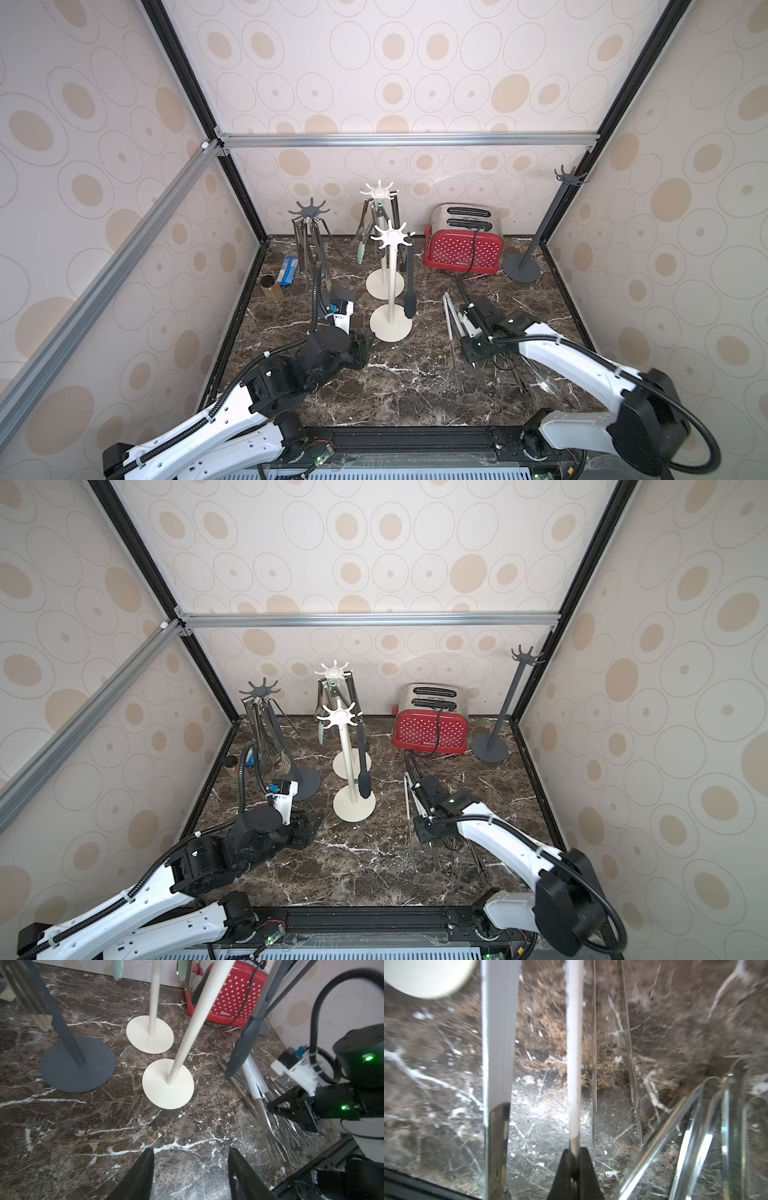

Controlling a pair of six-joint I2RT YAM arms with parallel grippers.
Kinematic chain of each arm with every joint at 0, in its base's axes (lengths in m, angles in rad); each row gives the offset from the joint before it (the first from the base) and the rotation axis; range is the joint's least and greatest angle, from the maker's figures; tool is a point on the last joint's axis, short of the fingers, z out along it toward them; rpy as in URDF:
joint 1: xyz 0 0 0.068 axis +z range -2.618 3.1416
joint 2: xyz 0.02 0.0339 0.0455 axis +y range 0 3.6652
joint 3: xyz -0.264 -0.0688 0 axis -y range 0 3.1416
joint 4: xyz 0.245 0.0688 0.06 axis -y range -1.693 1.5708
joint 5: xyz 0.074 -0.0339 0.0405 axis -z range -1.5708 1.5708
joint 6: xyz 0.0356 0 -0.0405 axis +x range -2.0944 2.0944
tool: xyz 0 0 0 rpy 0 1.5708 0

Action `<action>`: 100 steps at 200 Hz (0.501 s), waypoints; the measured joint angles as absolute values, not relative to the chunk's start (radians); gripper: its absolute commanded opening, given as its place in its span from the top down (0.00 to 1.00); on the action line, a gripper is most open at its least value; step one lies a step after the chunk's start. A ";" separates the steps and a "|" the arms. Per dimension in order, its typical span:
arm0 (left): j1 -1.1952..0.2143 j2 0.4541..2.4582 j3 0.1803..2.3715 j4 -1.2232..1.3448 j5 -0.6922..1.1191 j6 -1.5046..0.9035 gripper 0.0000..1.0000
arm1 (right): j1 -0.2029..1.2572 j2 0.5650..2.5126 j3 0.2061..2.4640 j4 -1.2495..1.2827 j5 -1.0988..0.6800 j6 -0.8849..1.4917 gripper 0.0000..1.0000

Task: Hang food tongs on kitchen utensil racks
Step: Pick up the food tongs from the center of the board.

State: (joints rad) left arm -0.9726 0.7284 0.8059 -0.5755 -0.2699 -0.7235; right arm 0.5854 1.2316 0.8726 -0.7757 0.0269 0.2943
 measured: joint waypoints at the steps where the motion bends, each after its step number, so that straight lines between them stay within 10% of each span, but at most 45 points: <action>1: -0.973 0.727 0.806 -0.575 -0.268 -0.722 0.43 | 0.584 1.222 0.875 -0.777 0.027 0.293 1.00; 46: -0.973 0.682 0.805 -0.485 -0.116 -0.604 0.66 | 0.540 0.933 0.978 -0.783 -0.045 0.179 1.00; 100: -0.973 0.756 0.844 -0.285 0.188 -0.475 0.61 | 0.529 0.904 1.122 -0.652 -0.382 0.021 1.00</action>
State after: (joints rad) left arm -0.9726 0.7563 0.8444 -0.2852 0.1879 -0.4751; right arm 0.5285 0.9043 1.1221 -0.6521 -0.3824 0.0208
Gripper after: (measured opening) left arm 0.384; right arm 0.073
